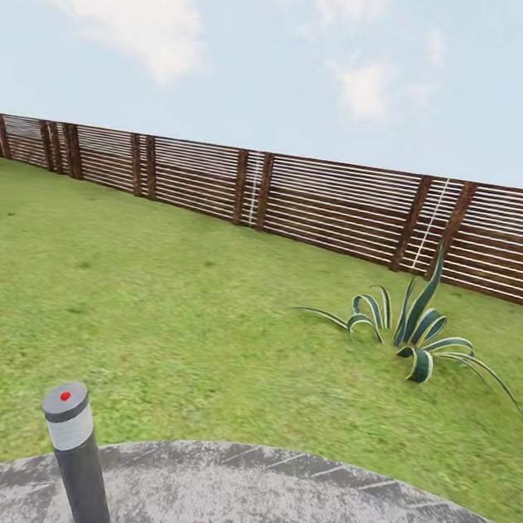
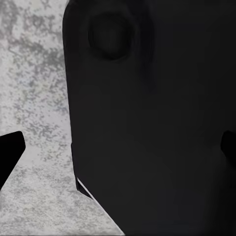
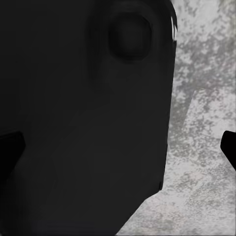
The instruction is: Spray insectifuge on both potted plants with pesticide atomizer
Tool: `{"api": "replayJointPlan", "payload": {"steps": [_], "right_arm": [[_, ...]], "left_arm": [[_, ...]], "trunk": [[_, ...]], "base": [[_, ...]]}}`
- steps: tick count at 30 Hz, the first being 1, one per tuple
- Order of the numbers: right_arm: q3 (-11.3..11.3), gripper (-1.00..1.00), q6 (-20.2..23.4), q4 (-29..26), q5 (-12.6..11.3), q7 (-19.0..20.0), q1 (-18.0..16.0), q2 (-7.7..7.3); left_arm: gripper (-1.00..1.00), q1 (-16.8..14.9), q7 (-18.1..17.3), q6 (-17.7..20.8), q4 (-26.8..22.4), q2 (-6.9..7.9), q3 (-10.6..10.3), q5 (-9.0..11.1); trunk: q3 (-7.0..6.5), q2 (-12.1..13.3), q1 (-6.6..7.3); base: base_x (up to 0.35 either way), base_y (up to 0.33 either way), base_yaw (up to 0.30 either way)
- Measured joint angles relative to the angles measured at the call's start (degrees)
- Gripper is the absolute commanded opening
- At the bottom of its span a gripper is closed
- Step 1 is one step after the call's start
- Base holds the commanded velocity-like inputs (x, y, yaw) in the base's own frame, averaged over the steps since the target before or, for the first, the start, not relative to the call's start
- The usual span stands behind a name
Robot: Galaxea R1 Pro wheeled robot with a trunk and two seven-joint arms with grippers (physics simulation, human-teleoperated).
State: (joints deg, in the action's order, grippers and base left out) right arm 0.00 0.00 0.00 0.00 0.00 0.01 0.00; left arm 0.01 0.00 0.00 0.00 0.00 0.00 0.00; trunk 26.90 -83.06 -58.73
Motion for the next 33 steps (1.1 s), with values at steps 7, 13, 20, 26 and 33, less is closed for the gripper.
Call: {"api": "replayJointPlan", "payload": {"steps": [7,13,20,26,33], "right_arm": [[0.1,1.0,0.1,-1.2,0.2,0.3,-0.3,1.72],[0.0,1.0,-0.1,-2.8,0.1,0.3,-0.5,3.59],[-0.2,1.0,-0.1,-3.4,0.0,0.3,-0.5,3.61],[-0.1,1.0,-0.9,-3.6,0.2,0.2,-0.5,3.52],[0.1,1.0,-6.6,-4.5,0.2,0.2,-0.5,2.75]], "left_arm": [[1.0,0.0,-0.4,0.0,0.9,-0.51,0.1,0.1],[1.0,0.0,-0.4,0.1,0.9,-0.48,0.3,0.2],[1.0,0.0,-0.4,-0.1,0.7,-0.42,0.0,0.1],[1.0,0.0,-0.4,-0.2,-0.7,-0.16,-0.1,0.1],[1.0,-0.2,-0.4,-0.2,-1.5,0.34,-0.1,-0.1]], "trunk": [[-0.02,0.0,0.0],[-0.02,0.0,0.0],[0.01,0.0,0.0],[0.27,0.0,-0.01],[0.44,0.0,-0.01]], "base": [[0.0,0.0,0.0],[0.0,0.0,0.0],[0.0,0.0,0.022],[0.0,0.0,0.211],[0.0,0.0,0.269]]}}
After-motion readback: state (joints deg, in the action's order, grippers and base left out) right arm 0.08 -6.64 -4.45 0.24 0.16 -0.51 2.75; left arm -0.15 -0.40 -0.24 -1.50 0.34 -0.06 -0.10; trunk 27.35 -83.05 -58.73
